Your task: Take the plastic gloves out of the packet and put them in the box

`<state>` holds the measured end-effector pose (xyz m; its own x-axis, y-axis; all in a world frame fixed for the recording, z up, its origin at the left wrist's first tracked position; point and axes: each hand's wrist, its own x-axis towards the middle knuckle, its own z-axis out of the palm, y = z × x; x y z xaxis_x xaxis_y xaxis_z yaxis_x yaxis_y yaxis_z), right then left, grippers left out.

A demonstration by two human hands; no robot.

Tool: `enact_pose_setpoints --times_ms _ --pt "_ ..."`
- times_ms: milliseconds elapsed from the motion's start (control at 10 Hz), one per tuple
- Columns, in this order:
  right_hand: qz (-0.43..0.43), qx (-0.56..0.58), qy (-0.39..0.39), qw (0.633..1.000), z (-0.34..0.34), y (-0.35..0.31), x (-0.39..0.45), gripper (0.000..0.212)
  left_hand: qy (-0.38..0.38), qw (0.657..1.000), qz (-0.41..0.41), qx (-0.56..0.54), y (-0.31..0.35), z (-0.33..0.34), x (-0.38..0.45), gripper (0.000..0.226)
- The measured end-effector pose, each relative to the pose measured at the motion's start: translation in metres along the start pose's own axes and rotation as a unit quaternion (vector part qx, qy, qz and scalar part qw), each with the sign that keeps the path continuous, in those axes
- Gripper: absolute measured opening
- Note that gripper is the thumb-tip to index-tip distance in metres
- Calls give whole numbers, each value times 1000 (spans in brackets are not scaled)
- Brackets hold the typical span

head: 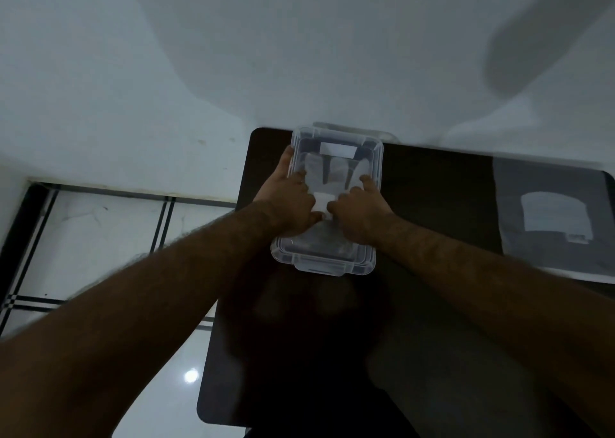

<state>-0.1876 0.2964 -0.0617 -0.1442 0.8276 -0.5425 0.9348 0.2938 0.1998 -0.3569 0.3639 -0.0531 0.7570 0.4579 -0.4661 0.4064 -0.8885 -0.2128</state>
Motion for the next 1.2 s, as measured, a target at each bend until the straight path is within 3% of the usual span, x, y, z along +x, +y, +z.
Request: enact_pose_setpoints --times_ms 100,300,500,700,800,900,1000,1100,1200 --pt "-7 5 -4 1000 2 3 -1 46 6 1000 -12 27 -3 -10 3 71" --pt "7 7 34 999 -9 22 23 57 -29 998 48 15 0 2 11 64" --pt "-1 14 28 999 -15 36 47 42 -85 994 63 4 17 4 5 63" --pt "3 21 36 999 -7 39 41 43 -70 995 59 -24 25 0 -2 62" --pt "-13 -1 80 997 -11 35 23 46 -56 995 55 -57 28 -5 -9 65" --pt "-78 -49 62 994 -7 20 1 39 -86 988 58 -115 33 -16 -20 75" --pt "-115 -73 -41 990 4 8 -11 34 -130 975 45 -171 44 -30 -33 75" --pt "-113 -5 -38 993 2 12 -22 31 -132 974 44 -176 51 -36 -42 76" --pt "-114 -5 41 993 -10 25 -41 41 -92 984 2 -154 55 -37 -47 85"
